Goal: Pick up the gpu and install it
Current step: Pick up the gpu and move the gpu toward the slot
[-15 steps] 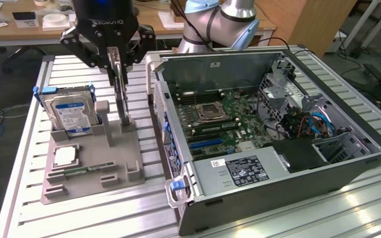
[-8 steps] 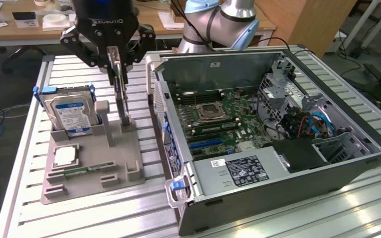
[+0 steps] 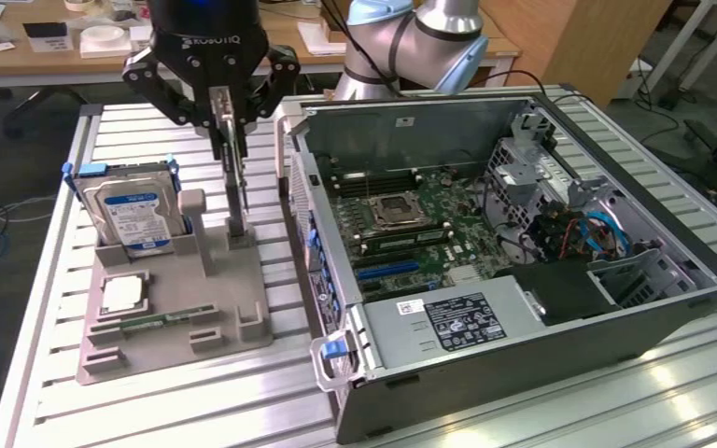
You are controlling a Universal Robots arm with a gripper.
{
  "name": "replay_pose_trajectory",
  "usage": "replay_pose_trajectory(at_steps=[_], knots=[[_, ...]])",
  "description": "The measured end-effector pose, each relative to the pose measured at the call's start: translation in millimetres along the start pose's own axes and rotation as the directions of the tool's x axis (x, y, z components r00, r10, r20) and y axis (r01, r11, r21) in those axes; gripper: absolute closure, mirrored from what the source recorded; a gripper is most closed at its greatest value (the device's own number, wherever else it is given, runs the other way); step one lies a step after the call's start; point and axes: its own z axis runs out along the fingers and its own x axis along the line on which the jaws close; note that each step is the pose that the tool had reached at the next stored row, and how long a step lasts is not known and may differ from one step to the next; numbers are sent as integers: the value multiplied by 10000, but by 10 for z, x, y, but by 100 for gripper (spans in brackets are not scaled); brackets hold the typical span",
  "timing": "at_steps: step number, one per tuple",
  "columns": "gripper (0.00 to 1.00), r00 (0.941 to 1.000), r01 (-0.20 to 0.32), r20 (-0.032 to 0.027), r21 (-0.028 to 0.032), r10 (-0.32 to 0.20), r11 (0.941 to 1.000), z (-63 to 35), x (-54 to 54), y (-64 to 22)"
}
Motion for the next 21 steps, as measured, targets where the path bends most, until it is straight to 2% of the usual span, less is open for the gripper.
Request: replay_pose_trajectory(at_steps=[10, 16, 21], knots=[[73, 10000, -59, 3, -1, 59, 10000, 3, -107, 4], [73, 10000, -59, 3, 0, 59, 10000, 2, -108, 4], [73, 10000, -59, 4, 0, 59, 10000, -56, -110, 6]])
